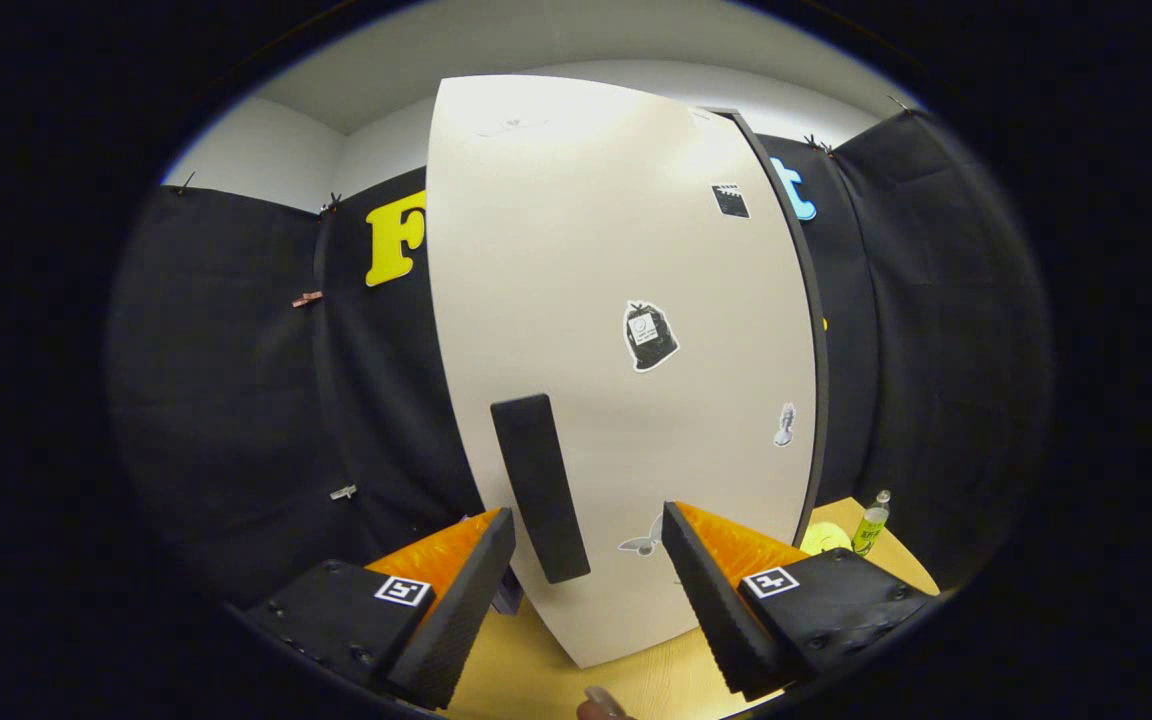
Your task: Open the shoe cabinet door, grab the shoes and put them into the shoe cabinet, then close the shoe cabinet door.
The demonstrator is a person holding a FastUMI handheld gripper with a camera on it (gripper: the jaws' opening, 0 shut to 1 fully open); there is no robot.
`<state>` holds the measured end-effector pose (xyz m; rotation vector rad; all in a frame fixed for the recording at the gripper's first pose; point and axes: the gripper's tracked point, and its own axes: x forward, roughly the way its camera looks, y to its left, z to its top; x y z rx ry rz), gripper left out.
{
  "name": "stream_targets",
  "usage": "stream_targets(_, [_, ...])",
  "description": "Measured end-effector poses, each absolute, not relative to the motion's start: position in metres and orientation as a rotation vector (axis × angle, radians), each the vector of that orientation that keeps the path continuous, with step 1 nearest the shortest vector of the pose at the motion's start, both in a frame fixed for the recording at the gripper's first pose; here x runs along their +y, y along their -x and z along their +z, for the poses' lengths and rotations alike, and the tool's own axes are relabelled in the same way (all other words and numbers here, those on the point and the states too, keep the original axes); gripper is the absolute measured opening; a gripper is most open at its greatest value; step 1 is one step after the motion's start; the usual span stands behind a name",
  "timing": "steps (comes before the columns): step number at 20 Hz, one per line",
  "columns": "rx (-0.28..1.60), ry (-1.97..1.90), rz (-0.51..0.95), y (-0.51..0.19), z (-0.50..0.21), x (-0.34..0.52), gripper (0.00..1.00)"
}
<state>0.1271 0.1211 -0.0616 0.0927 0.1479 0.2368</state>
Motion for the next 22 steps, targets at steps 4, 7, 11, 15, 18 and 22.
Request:
stream_targets(4, [0.124, -0.06, 0.226, -0.127, -0.058, 0.127, 0.97])
stream_targets(7, [0.105, -0.048, 0.218, -0.124, -0.054, 0.13, 0.97])
stream_targets(11, [0.092, -0.027, 0.212, -0.121, -0.053, 0.128, 0.97])
stream_targets(15, [0.089, -0.016, 0.204, -0.125, -0.052, 0.127, 0.97])
stream_targets(18, [0.086, -0.004, 0.199, -0.124, -0.048, 0.127, 0.97])
stream_targets(22, [0.087, 0.017, 0.196, -0.124, -0.046, 0.125, 0.97])
